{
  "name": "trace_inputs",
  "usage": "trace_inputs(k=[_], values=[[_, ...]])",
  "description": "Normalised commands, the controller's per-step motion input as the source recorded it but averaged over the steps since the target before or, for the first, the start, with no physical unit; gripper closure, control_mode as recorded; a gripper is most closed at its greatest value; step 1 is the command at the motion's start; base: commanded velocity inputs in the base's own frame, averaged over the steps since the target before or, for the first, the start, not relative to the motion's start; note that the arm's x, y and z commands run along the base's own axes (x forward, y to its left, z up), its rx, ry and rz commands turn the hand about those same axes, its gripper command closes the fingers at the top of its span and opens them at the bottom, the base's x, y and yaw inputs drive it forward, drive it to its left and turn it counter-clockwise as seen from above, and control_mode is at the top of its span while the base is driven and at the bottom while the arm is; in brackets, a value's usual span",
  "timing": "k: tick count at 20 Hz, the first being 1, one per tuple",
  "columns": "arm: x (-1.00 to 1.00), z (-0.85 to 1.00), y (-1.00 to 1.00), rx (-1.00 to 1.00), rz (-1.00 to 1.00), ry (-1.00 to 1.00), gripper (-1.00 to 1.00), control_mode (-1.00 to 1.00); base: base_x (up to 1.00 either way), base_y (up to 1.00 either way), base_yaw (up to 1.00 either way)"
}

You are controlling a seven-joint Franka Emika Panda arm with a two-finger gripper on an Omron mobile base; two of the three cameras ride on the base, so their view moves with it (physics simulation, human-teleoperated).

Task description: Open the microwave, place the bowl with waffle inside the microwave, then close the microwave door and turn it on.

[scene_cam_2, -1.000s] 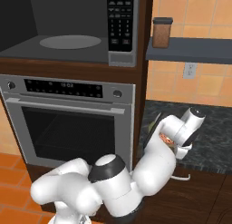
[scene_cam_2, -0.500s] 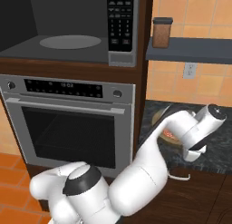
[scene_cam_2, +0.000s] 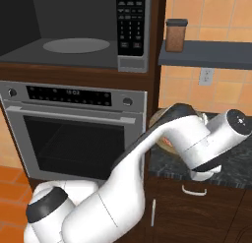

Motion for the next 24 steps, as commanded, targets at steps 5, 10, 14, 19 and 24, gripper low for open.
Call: trace_inputs(k=[5, 10, 14, 19, 24], values=[[-1.00, 0.64, 1.00, 0.00, 0.12, -0.22, 1.00, -1.00, 0.00, 0.00, 0.00], [-0.79, 0.69, 1.00, 0.00, 0.11, -0.19, 1.00, -1.00, 0.00, 0.00, 0.00], [-0.06, 0.56, 1.00, 0.00, 0.02, -0.13, 1.00, -1.00, 0.00, 0.00, 0.00], [0.01, 0.75, 1.00, 0.00, 0.02, -0.04, 1.00, -1.00, 0.00, 0.00, 0.00], [0.02, 0.82, 1.00, 0.00, 0.07, 0.00, 1.00, -1.00, 0.00, 0.00, 0.00]])
